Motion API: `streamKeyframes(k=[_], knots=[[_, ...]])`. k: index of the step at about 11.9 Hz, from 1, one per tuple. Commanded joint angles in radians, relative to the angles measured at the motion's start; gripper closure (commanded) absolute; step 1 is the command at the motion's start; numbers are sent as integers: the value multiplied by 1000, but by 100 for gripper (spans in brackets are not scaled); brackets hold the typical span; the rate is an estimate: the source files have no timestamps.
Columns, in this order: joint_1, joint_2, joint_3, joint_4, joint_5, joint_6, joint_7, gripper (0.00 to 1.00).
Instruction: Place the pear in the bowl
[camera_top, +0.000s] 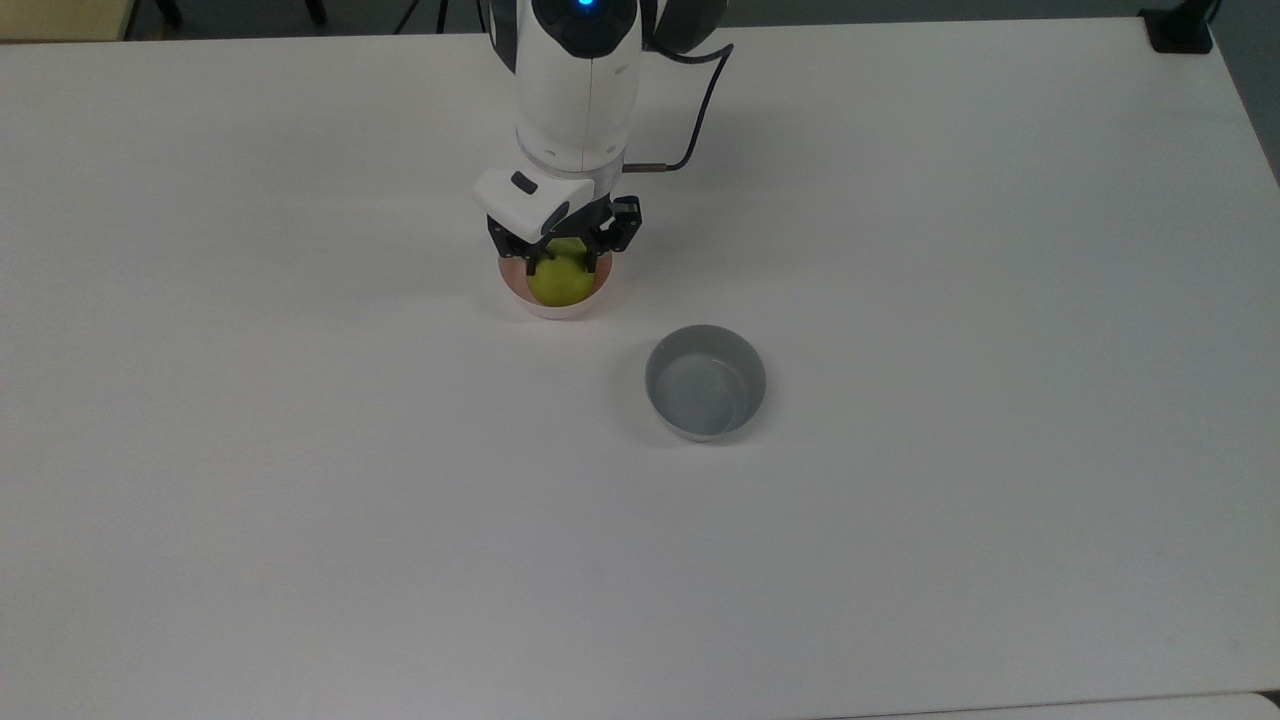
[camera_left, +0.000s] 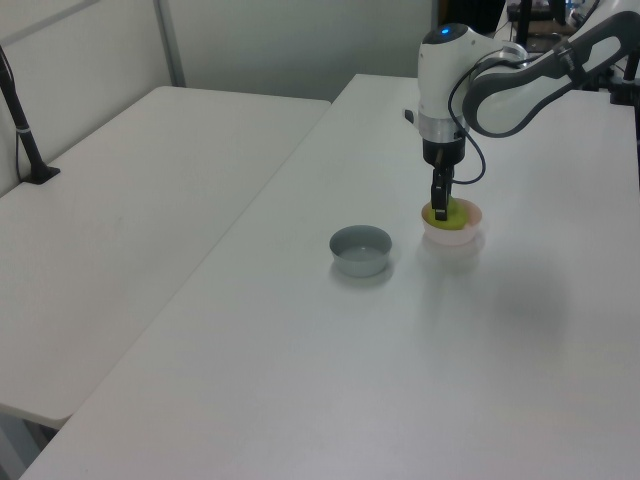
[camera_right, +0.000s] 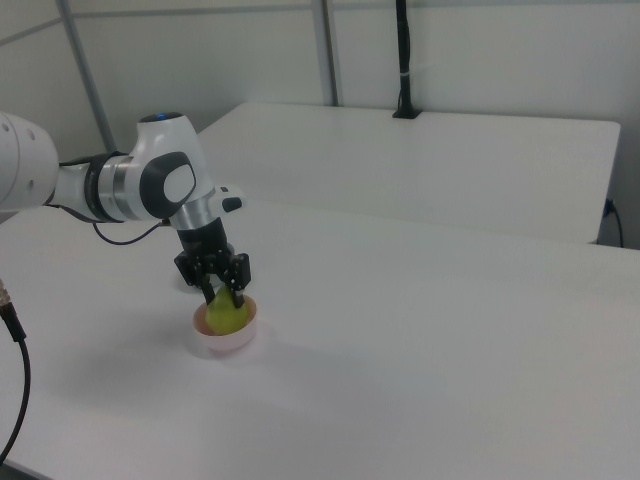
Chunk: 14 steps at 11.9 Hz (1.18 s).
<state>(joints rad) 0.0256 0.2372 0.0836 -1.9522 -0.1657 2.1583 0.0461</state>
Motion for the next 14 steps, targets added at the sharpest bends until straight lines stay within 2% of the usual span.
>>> streamKeyframes(k=[1,2,4,8,11,12,14], knots=[[-3,-16,-1,-8,-21,17,26,21],[-3,-19,-1,-5,-23,14,28,0],[-6,-42,-2,13,-23,-11,28,0],[-36,-99,-15,171,-21,-217,-5,0],[-36,-169,-38,237,-6,-349,9,0],[-36,-205,-44,245,6,-385,9,0],[-20,-265,-117,266,107,-460,8,0]])
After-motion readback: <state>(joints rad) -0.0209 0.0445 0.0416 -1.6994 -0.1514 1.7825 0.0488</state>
